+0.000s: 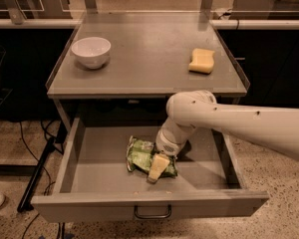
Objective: Pick green jalapeno chip bag from top drawer and place on counter
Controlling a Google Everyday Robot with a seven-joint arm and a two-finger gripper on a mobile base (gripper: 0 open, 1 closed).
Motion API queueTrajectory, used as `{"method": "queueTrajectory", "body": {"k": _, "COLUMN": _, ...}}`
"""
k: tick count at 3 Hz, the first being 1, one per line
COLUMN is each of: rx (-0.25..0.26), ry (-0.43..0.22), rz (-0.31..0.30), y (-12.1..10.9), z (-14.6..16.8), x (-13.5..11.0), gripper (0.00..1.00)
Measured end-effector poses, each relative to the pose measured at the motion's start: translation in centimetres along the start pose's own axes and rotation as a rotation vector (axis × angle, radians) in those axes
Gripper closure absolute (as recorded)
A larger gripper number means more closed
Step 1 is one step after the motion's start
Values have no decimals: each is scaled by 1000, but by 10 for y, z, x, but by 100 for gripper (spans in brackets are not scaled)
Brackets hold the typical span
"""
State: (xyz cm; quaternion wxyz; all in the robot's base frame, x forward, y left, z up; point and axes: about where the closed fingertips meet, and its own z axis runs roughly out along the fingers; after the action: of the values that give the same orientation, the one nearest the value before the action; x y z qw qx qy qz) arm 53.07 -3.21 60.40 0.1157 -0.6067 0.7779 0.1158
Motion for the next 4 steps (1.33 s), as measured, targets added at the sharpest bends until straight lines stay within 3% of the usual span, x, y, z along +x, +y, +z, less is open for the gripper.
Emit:
{"method": "queueTrajectory", "body": {"k": 2, "rx": 0, "ry": 0, "rz": 0, "y": 0, "z": 0, "x": 0, "gripper": 64}}
{"method": "queueTrajectory", "body": {"k": 3, "rx": 0, "ry": 0, "rz": 0, "y": 0, "z": 0, "x": 0, "gripper": 96}}
{"method": "queueTrajectory", "body": {"k": 4, "rx": 0, "ry": 0, "rz": 0, "y": 0, "z": 0, "x": 0, "gripper": 100}}
